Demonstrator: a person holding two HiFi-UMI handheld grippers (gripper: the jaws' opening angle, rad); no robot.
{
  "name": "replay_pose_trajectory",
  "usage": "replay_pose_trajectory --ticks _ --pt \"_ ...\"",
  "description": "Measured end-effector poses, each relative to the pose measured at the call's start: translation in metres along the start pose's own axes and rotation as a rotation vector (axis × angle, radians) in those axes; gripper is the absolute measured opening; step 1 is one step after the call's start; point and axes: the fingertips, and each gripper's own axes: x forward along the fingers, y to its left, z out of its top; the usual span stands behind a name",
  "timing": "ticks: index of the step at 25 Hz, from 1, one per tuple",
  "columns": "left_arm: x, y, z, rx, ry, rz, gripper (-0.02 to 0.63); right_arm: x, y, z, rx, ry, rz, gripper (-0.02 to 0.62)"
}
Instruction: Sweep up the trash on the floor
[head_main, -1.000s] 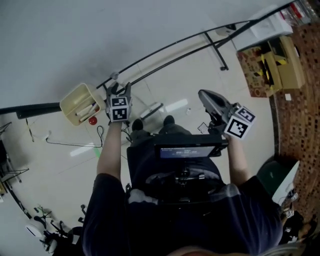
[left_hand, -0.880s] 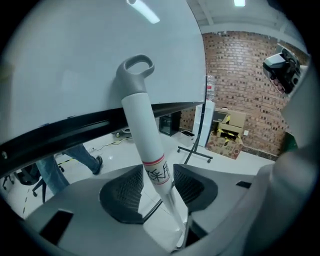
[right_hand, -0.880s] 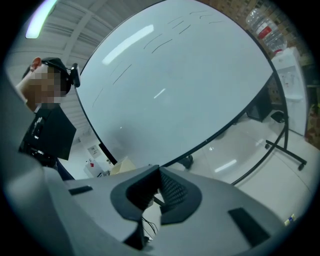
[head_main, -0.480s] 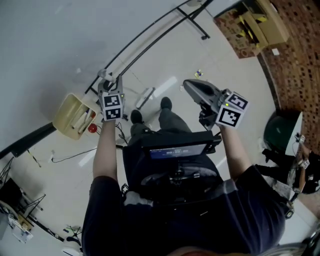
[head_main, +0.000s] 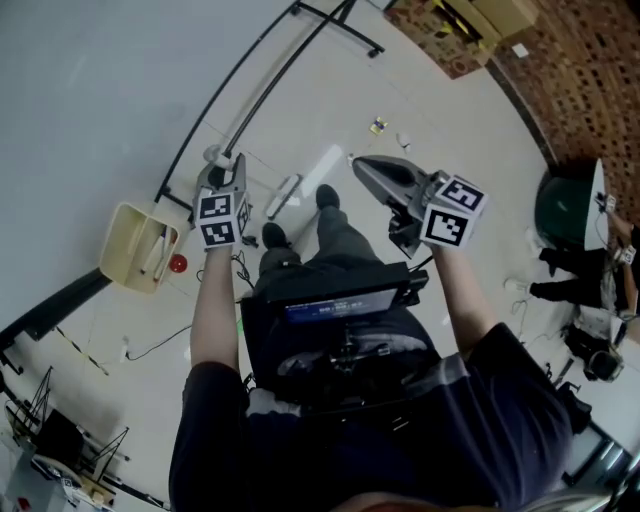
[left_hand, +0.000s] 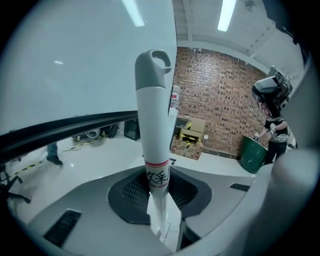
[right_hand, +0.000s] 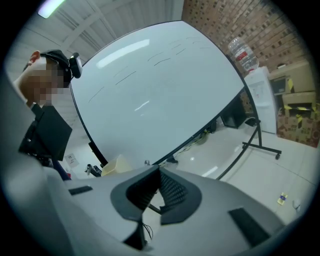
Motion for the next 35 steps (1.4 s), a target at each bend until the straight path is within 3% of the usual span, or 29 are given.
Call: replay_pose_trajectory --ticks 4,8,15,20,24,28,31,35 --pt "0.002 -0.029 0.004 -0.064 0.011 -0.108 0.087 -0.02 -0.002 -0.015 0.019 -0.035 -0.069 0.02" --pt "0.005 -0.066 0.009 0.007 0.062 -0.201 0.087 -0.051 0.001 -0.039 0.06 -0.077 -0.158 0.02" --pt "-0.005 -0.126 0.02 0.0 0.099 -0.246 0.089 -0.113 -0.004 -0.058 0.108 -0.167 -0.201 0.02" --pt "-0.015 -0.205 0.041 0.011 0.101 -0.278 0.089 -0.193 -0.014 -0.079 0.116 -0.236 -0.233 0.02" --pt "-0.019 -0.263 0.039 -0.041 0.107 -0.302 0.089 -0.261 -0.033 -0.105 0.08 -0.244 -0.341 0.02" --pt "-0.021 -0.324 0.038 -0.109 0.115 -0.339 0.089 -0.332 -0.043 -0.131 0.127 -0.317 -0.397 0.02" --pt "-0.02 -0.388 0.04 -0.156 0.148 -0.396 0.091 -0.396 -0.054 -0.156 0.15 -0.367 -0.497 0.02" --pt "-0.022 -0.47 0.042 -0.202 0.187 -0.518 0.092 -0.468 -0.075 -0.205 0.163 -0.35 -0.721 0.021"
